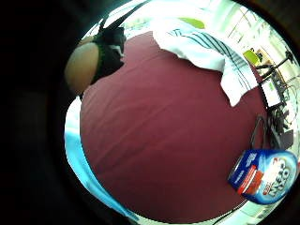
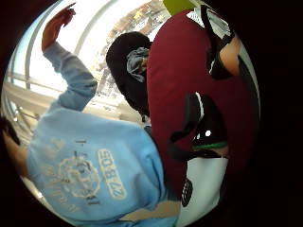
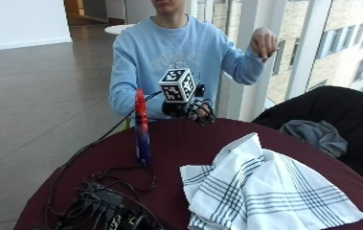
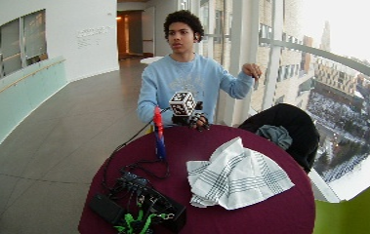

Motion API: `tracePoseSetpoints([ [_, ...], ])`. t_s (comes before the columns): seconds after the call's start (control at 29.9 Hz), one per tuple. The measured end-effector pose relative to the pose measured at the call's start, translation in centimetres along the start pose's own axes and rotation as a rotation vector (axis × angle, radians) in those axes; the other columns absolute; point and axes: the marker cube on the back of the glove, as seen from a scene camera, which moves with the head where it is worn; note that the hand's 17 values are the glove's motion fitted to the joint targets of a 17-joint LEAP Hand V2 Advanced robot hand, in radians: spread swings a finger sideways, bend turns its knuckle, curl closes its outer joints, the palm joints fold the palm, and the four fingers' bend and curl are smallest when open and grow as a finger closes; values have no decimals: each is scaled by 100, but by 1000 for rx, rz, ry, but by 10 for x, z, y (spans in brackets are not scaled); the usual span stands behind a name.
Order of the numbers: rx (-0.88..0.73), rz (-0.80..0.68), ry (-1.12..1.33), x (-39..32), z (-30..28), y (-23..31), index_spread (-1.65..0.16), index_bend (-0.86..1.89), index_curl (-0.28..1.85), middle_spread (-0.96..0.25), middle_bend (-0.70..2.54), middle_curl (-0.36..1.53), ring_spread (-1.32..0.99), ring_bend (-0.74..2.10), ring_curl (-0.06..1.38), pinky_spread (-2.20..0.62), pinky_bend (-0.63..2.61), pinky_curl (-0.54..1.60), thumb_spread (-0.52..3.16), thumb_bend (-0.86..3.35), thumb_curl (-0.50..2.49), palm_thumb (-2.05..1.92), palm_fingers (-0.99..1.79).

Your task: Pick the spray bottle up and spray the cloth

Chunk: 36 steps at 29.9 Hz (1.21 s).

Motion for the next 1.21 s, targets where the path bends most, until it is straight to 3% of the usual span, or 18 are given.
tracePoseSetpoints([
  [0.3,-16,21,71,4,5,-35,-22,37,24,-5,35,21,-1,25,18,14,23,17,76,42,22,67,83],
  [0.64,-47,21,126,-5,-1,-41,-31,18,26,-5,31,27,-1,25,23,17,24,23,103,32,25,61,78],
  [0.94,-71,54,136,3,-8,-29,-33,15,28,-5,29,31,-2,23,25,18,22,26,113,26,27,62,77],
  [1.21,-69,63,136,1,-18,14,-34,16,29,-6,26,33,-2,20,27,18,21,28,118,22,29,64,75],
])
